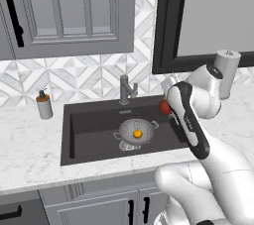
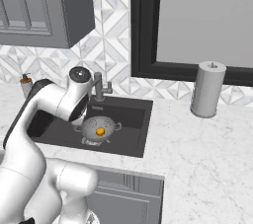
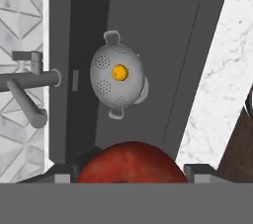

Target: Put the colander in the sink, put the apple, tangerine in the colander, and turn on the sink faucet and pour water over the colander.

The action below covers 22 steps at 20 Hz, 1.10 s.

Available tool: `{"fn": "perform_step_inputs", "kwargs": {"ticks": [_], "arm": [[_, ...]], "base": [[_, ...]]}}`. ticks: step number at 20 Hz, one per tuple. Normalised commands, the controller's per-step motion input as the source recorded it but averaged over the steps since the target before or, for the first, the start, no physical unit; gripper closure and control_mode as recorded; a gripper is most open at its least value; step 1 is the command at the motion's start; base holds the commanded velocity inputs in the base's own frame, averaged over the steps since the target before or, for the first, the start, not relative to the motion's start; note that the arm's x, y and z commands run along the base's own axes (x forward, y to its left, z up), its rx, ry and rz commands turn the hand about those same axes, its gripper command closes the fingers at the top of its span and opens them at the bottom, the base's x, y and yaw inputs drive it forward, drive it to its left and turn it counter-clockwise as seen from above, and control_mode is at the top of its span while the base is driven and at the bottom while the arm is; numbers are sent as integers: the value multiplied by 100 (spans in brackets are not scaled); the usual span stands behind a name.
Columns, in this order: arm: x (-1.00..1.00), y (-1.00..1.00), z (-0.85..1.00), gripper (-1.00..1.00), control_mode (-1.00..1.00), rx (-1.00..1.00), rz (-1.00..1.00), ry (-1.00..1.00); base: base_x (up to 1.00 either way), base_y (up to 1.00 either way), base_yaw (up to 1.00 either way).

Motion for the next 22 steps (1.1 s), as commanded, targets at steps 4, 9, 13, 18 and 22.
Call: {"fn": "perform_step_inputs", "kwargs": {"ticks": [4, 9, 13, 18, 22], "arm": [[79, -38, -72, 100, -100, 2, 0, 3], [74, -33, -65, 100, -100, 3, 3, 6], [78, -4, -61, 100, -100, 1, 8, 8], [79, 0, -56, 100, -100, 0, 11, 9], [72, 0, -47, 100, -100, 0, 13, 8]], "base": [[0, 0, 0], [0, 0, 0], [0, 0, 0], [0, 0, 0], [0, 0, 0]]}}
